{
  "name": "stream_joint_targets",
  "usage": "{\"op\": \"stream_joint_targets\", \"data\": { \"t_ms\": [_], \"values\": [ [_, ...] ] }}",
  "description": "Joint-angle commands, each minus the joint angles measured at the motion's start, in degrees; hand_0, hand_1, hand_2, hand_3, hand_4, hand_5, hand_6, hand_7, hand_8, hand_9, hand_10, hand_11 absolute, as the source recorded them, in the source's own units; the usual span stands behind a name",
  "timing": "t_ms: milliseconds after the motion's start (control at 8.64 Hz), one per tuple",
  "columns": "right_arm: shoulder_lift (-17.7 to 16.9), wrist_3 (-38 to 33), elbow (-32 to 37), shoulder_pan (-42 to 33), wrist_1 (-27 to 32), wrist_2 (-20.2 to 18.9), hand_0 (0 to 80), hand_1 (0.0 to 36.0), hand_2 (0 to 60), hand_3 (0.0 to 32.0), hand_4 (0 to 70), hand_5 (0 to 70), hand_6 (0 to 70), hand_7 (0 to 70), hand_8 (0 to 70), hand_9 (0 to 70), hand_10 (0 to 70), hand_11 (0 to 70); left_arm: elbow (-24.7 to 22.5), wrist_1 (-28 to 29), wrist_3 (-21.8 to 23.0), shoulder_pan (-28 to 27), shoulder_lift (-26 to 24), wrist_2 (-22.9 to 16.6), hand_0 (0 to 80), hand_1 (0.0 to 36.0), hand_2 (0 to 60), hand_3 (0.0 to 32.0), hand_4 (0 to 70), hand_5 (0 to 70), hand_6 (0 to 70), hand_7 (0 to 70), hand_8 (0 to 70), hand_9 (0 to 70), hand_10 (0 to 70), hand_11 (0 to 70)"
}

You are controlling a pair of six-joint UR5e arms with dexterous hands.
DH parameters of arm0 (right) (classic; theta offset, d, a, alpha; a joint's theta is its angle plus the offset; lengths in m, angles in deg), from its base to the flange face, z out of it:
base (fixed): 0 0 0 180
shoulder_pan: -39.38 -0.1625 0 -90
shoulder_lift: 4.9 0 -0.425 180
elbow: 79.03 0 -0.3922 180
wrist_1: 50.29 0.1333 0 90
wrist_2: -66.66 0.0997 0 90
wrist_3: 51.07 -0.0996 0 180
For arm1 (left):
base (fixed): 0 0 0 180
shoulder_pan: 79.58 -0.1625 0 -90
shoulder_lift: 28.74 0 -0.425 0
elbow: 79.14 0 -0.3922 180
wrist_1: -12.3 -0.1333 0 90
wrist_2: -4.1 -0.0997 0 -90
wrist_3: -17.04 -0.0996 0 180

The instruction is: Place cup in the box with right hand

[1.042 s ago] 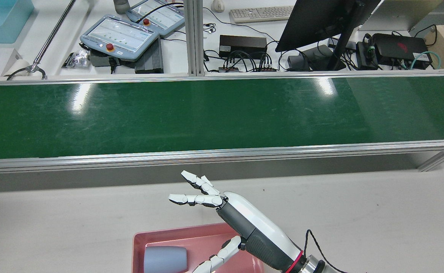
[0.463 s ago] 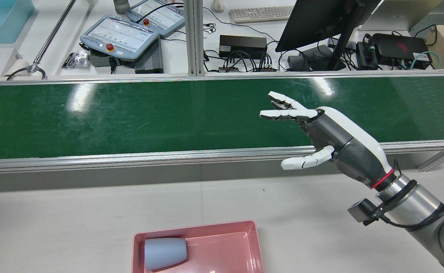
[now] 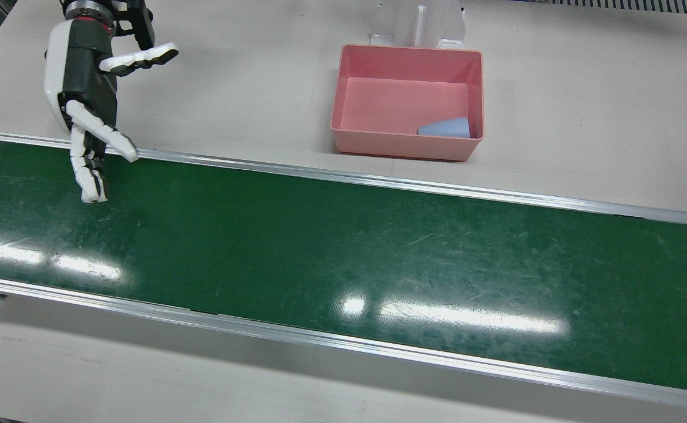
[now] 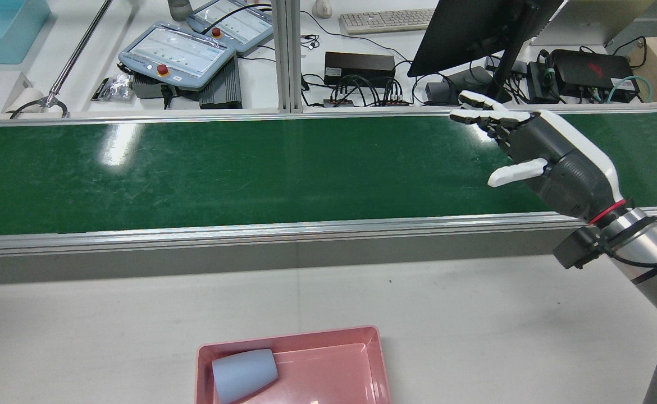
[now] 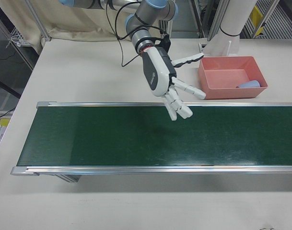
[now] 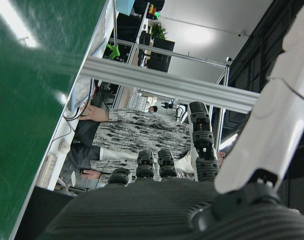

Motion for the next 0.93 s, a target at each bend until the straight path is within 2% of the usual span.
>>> {"op": "stream_joint_targets", "data": {
  "t_ms": [0,116,232,347,463,579,695,811],
  "values": [
    [-0.68,-5.12,8.82,-17.55,1.12,-10.2,47.2,11.2,10.2,0.0,19.2,4.1,4.6,17.2,6.5,13.5,1.8,3.9,-0.01,-0.01,0.0,0.0,0.0,0.0,0.0,0.0,0.0,0.0,0.0,0.0,0.0,0.0,0.0,0.0,0.0,0.0],
    [-0.86,-5.56,11.89,-23.35,3.04,-13.2,47.7,14.8,19.2,0.0,14.8,4.7,4.7,16.7,6.8,13.7,2.2,4.7,-0.01,0.07,0.0,0.0,0.0,0.0,0.0,0.0,0.0,0.0,0.0,0.0,0.0,0.0,0.0,0.0,0.0,0.0],
    [-0.86,-6.78,15.74,-27.76,5.58,-16.53,48.0,12.4,10.8,0.0,16.8,4.6,4.8,17.1,6.9,13.9,2.9,5.5,-0.01,0.08,0.0,0.0,0.0,0.0,0.0,0.0,0.0,0.0,0.0,0.0,0.0,0.0,0.0,0.0,0.0,0.0],
    [-1.64,-7.14,19.18,-31.8,8.47,-19.52,47.6,11.5,9.6,0.0,17.7,4.5,5.1,18.4,7.2,14.6,3.2,6.0,-0.01,0.08,0.0,0.0,0.0,0.0,0.0,0.0,0.0,0.0,0.0,0.0,0.0,0.0,0.0,0.0,0.0,0.0],
    [-2.35,-7.23,22.34,-34.89,11.64,-21.64,46.0,13.4,19.7,0.0,15.2,4.4,5.6,21.3,7.9,16.0,3.7,6.7,-0.01,0.08,0.0,0.09,0.0,0.0,0.0,0.0,0.0,0.0,0.0,0.0,0.0,0.0,0.0,0.0,0.0,0.0],
    [-2.44,-8.28,25.33,-35.96,15.41,-23.23,46.8,9.8,7.7,0.0,19.2,4.3,6.2,24.4,8.5,17.3,4.4,7.5,-0.01,0.08,0.0,0.09,0.0,0.0,0.0,0.0,0.0,0.0,0.0,0.0,0.0,0.0,0.0,0.0,0.0,0.0],
    [-2.61,-9.07,27.28,-36.06,18.14,-23.59,46.2,9.0,7.3,0.0,20.5,4.1,7.0,28.1,9.4,19.2,5.2,8.6,-0.01,0.08,0.0,0.09,0.0,0.0,0.0,0.0,0.0,0.0,0.0,0.0,0.0,0.0,0.0,0.0,0.0,0.0],
    [-3.66,-9.95,28.17,-35.98,18.35,-23.6,45.6,8.3,7.9,0.0,20.5,4.0,7.2,29.0,10.1,20.3,6.2,9.9,-0.01,0.08,0.0,0.0,0.0,0.0,0.0,0.0,0.0,0.0,0.0,0.0,0.0,0.0,0.0,0.0,0.0,0.0]
  ]
}}
